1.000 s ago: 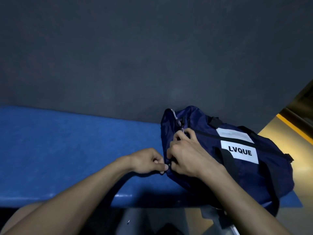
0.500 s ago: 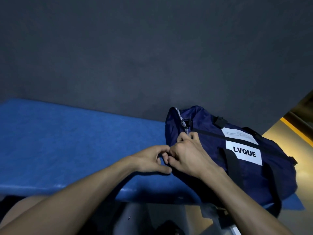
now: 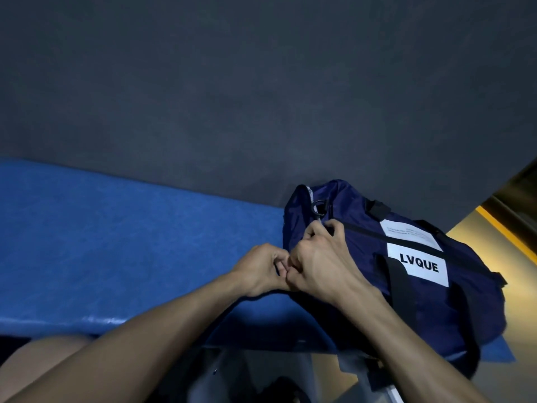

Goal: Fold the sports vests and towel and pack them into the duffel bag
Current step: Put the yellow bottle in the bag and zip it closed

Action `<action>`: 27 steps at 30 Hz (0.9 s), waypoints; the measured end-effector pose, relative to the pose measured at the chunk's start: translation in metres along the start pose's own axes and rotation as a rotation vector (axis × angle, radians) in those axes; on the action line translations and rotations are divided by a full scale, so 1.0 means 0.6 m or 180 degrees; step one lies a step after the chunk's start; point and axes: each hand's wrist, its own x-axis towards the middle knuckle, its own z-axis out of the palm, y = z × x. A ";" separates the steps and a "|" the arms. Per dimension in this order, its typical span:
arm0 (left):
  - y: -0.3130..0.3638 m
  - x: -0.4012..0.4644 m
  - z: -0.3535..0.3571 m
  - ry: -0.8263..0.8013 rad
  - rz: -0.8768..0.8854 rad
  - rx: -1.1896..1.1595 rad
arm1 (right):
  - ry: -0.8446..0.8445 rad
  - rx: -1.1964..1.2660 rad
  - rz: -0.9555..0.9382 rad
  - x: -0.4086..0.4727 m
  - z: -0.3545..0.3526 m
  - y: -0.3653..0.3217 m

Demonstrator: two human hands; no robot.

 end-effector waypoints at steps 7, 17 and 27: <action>0.003 -0.003 0.003 0.0041 0.0091 0.0048 | 0.0173 -0.0374 0.0127 0.003 0.011 -0.012; -0.003 -0.011 0.005 0.0028 -0.0129 -0.0741 | -0.0102 -0.0283 0.0254 0.000 -0.008 -0.014; -0.002 -0.025 0.006 0.0215 -0.0056 0.0111 | -0.0596 -0.0496 0.0014 0.005 0.006 -0.033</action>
